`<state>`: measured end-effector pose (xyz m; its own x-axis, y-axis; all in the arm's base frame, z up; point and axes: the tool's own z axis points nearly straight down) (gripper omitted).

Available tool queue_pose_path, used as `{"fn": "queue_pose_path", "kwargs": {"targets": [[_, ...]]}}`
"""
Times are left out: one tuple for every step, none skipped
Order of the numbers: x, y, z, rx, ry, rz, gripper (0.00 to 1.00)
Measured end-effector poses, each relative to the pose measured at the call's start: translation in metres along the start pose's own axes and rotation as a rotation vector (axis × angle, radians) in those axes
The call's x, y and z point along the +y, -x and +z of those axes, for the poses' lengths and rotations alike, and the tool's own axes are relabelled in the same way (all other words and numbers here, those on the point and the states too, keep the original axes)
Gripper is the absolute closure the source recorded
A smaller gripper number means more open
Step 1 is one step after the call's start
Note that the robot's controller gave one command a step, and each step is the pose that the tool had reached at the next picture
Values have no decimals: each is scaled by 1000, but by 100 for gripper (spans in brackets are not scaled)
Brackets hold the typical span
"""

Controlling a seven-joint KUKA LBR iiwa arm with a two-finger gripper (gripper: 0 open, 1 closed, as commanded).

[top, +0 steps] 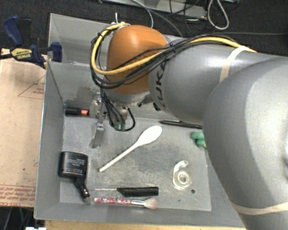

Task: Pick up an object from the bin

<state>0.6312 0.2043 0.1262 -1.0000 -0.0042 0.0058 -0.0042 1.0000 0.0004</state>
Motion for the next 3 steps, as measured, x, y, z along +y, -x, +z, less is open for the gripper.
{"fn": "queue_pose_path", "kwargs": {"targets": [[-1, 2, -5, -7, 1, 4, 0], [-118, -5, 58, -3, 0, -126, 0], [-74, -43, -16, -15, 4, -400, 0]]}}
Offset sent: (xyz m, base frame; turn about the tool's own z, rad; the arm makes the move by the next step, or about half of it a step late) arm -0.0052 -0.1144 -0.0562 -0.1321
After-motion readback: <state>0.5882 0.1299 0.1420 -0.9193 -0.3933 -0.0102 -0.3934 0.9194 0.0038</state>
